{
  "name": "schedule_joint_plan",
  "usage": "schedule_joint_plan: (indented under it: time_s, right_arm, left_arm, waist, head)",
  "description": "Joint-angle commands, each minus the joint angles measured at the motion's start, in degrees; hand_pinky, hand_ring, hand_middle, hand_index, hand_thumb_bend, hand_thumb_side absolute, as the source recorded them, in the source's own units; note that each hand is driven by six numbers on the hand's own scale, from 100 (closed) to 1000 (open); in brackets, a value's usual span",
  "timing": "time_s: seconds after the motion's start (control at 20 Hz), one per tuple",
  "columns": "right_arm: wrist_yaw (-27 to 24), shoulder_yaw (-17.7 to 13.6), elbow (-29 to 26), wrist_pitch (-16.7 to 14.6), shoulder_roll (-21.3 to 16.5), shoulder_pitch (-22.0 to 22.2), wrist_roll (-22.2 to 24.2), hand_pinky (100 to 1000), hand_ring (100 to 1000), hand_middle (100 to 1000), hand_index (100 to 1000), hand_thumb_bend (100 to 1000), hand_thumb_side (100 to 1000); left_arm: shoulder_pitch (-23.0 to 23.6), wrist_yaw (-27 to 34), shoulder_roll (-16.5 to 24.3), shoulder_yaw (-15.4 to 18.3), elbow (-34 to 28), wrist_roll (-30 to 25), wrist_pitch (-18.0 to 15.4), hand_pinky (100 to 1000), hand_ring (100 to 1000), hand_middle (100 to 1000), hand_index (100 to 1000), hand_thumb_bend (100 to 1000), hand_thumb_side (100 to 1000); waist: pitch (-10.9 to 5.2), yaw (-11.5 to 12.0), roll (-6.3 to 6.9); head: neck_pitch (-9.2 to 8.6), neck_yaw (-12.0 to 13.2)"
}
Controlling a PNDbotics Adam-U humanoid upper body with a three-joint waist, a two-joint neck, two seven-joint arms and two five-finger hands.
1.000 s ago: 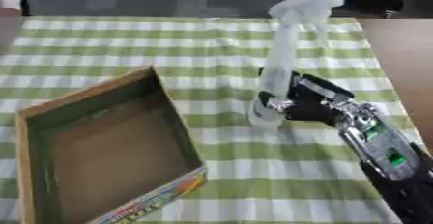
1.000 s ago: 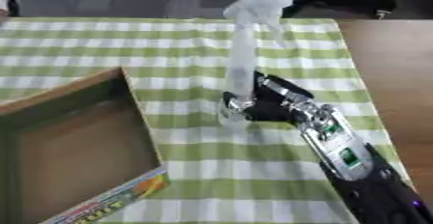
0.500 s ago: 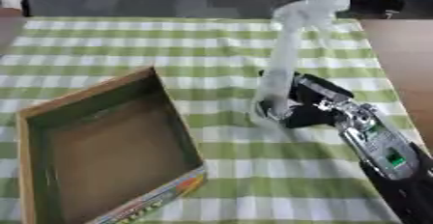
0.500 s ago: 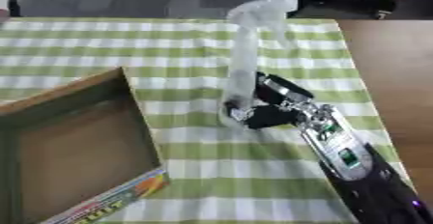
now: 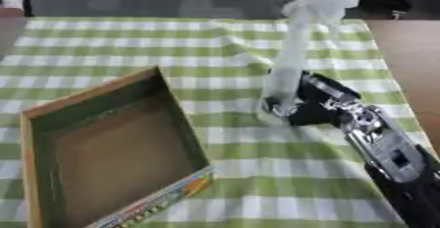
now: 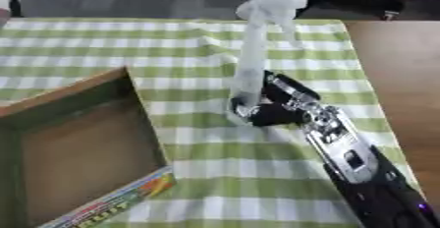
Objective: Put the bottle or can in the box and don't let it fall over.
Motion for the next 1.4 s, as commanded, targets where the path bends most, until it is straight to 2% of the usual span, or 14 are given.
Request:
schedule_joint_plan:
  time_s: [0.05,0.25,0.45,0.7,1.05,1.4]
  right_arm:
    - [-0.6,-0.06,0.5,0.8,-0.73,-0.08,-0.94,989,1000,1000,715,100,116]
    - [-1.64,-0.02,0.55,1.19,-0.72,-0.18,-1.53,1000,1000,1000,588,100,142]
    - [-2.55,0.02,0.27,1.15,-0.85,-0.32,-2.31,1000,1000,1000,427,100,101]
    - [-3.24,0.21,-0.51,1.0,-1.07,-0.42,-2.23,1000,1000,990,300,100,100]
    - [-4.29,0.37,-1.22,1.37,-1.09,-0.64,-2.34,1000,1000,949,233,100,105]
    - [-5.36,0.23,-1.93,1.39,-1.2,-0.8,-3.45,1000,1000,923,210,100,105]
  left_arm:
    - [-0.38,-0.04,0.98,0.5,-0.91,-0.25,-0.12,927,832,937,831,100,806]
    - [-0.45,0.03,1.01,0.5,-0.95,-0.32,-0.15,926,832,936,830,100,803]
    - [-0.5,0.05,1.05,0.47,-0.96,-0.43,-0.16,926,831,935,828,100,802]
    - [-0.53,0.11,1.09,0.49,-0.97,-0.49,-0.18,926,831,935,828,100,800]
    - [-0.47,0.17,1.06,0.51,-0.95,-0.5,-0.19,926,831,935,827,100,800]
    - [-0.46,0.2,1.08,0.54,-0.95,-0.6,-0.27,927,831,935,827,100,796]
  waist:
    - [-0.69,0.04,0.18]
    - [-0.72,0.05,0.22]
    - [-0.76,0.02,0.21]
    - [-0.86,0.01,0.22]
    - [-0.89,0.03,0.26]
    - [-0.95,0.01,0.34]
  head:
    - [-0.8,-0.09]
    - [-0.87,-0.07]
    - [-0.94,-0.12]
    - [-1.05,-0.11]
    - [-1.08,-0.12]
    - [-1.1,-0.13]
